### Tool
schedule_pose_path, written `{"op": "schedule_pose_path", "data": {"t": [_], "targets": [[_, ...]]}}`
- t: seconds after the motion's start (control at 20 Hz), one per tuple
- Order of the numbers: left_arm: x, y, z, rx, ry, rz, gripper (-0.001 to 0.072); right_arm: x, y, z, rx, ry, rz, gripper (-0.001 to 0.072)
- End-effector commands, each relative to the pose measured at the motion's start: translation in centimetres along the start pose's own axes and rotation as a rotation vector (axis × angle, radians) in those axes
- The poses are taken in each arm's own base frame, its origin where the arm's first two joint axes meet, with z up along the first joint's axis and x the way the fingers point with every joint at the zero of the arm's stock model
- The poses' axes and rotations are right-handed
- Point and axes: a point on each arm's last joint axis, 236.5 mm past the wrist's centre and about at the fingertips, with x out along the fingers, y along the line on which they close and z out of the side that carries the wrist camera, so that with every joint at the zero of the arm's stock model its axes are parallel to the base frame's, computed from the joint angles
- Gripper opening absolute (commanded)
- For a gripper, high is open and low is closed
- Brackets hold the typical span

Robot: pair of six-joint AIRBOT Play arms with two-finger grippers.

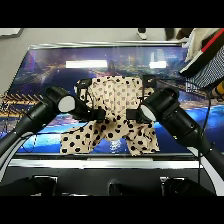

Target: Fold the clothes and pants, and hang the long-sleeved shirts on hangers.

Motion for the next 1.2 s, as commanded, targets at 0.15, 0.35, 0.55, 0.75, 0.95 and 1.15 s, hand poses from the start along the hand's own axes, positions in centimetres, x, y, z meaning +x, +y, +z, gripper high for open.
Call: {"op": "schedule_pose_path", "data": {"t": [0.15,0.35,0.55,0.75,0.95,1.15], "targets": [[-6.4,8.6,5.2,-0.1,-0.164,0.024,0.0566,0.3,1.0,0.2,0.01,-0.019,0.047,0.002],[-12.6,19.1,7.5,-0.126,-0.317,0.15,0.0564,0.3,1.1,0.3,0.009,-0.022,0.05,0.002],[-15.1,26.8,7.5,-0.251,-0.362,0.245,0.0563,0.3,1.2,0.4,-0.009,-0.028,0.055,0.002],[-14.9,31.8,3.5,-0.413,-0.245,0.288,0.0564,0.3,1.3,0.5,-0.01,-0.033,0.059,0.002],[-12.4,35.9,-2.9,-0.379,-0.096,0.286,0.0565,0.2,1.5,0.8,-0.017,-0.042,0.067,0.002],[-10.0,38.5,-9.9,-0.403,-0.059,0.306,0.0565,0.2,1.5,0.7,-0.017,-0.039,0.064,0.002]]}}
